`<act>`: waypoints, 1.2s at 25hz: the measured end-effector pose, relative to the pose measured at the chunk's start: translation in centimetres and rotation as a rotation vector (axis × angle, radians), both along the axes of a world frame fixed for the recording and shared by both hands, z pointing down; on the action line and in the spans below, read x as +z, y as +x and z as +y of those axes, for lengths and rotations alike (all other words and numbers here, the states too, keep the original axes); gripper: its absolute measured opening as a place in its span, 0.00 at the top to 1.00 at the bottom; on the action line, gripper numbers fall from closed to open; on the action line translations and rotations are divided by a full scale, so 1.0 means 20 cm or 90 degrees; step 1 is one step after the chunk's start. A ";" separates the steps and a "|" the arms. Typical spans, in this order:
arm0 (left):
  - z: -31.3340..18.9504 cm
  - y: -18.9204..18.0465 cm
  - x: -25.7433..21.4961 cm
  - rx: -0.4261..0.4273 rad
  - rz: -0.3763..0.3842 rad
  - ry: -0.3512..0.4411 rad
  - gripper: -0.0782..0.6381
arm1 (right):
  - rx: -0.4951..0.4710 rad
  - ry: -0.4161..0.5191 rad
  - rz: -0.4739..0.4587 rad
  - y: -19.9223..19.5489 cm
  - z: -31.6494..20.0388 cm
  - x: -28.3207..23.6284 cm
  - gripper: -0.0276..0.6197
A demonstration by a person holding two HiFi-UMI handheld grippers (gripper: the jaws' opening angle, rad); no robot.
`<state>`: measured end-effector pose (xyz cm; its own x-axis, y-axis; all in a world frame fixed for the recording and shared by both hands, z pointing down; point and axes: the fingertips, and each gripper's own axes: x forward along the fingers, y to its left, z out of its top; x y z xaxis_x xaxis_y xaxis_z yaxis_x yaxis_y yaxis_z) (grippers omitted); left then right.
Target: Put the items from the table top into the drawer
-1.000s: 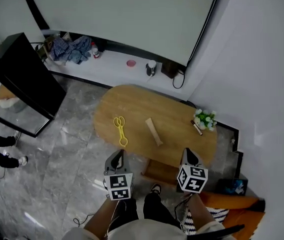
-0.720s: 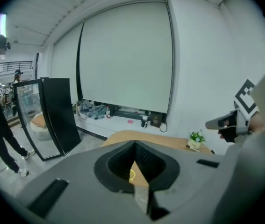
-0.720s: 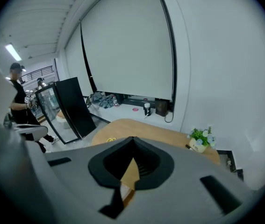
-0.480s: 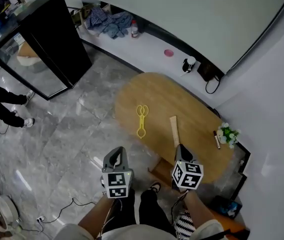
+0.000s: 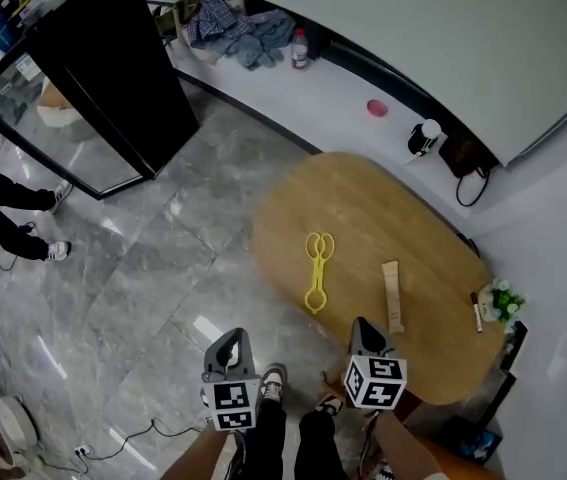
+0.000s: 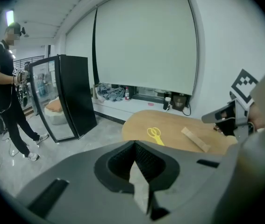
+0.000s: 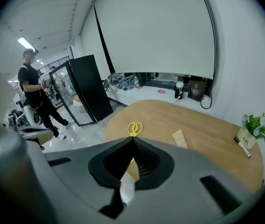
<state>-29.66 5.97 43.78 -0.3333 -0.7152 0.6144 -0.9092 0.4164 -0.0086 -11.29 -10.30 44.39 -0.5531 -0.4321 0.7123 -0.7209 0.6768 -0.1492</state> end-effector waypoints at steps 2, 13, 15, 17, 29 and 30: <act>0.00 -0.07 0.11 -0.011 0.003 -0.002 0.89 | 0.001 -0.001 0.002 -0.06 -0.01 0.09 0.97; -0.02 -0.23 0.51 -0.021 0.054 0.006 0.89 | 0.006 -0.013 0.010 -0.31 -0.07 0.48 0.96; -0.01 -0.25 0.57 -0.022 0.053 0.006 0.89 | 0.000 -0.020 0.020 -0.34 -0.09 0.54 0.89; 0.01 -0.26 0.62 -0.026 0.062 -0.002 0.89 | -0.006 -0.026 0.029 -0.38 -0.11 0.59 0.78; 0.03 -0.41 0.74 -0.056 0.045 -0.007 0.89 | -0.016 -0.033 0.075 -0.53 -0.21 0.89 0.68; 0.03 -0.41 0.74 -0.055 0.046 -0.007 0.89 | -0.018 -0.035 0.082 -0.54 -0.21 0.91 0.67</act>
<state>-37.89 6.57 58.67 -0.3484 -0.6781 0.6471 -0.8680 0.4941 0.0504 -22.08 -14.57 62.66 -0.4672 -0.3765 0.8000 -0.7172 0.6905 -0.0939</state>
